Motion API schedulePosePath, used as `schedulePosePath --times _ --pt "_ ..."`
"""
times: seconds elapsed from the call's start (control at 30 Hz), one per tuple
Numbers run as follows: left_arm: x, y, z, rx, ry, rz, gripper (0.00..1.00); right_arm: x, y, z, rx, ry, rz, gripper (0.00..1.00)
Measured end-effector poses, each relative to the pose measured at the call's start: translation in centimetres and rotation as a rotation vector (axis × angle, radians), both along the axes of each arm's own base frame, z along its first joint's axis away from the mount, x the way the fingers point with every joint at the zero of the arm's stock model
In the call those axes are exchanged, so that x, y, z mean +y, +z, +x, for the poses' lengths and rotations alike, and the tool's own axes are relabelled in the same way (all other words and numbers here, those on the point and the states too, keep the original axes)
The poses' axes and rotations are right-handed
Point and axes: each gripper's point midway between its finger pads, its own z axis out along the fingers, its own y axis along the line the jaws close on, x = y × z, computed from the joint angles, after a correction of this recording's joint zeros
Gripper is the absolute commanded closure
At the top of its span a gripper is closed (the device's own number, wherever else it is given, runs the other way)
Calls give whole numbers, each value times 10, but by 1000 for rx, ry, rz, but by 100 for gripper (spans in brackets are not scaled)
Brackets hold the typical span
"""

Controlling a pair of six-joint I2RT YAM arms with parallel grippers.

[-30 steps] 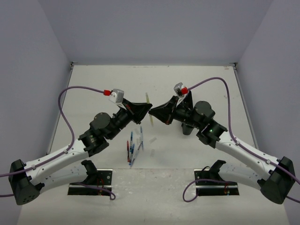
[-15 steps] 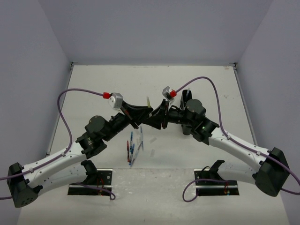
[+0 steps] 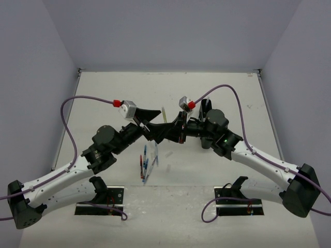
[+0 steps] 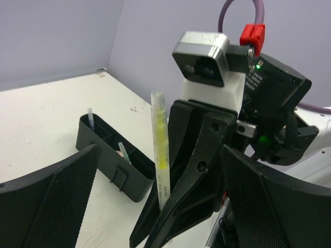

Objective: Sort the stationery into containers
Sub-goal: Close the pen cap on the pen.

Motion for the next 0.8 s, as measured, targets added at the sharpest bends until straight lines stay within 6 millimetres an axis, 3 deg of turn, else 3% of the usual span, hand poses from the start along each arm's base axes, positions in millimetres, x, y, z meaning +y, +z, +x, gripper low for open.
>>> schedulePosePath --times 0.17,0.3,0.6,0.8 --pt "7 35 4 -61 41 1 40 -1 -4 -1 -11 6 -15 100" --pt "9 55 5 -98 58 -12 56 -1 -5 -3 -23 24 -21 100" --pt "1 38 12 -72 57 45 75 -2 -13 -5 -15 32 -53 100" --pt "-1 36 13 -65 54 49 93 -2 -8 -5 -31 36 -49 100"
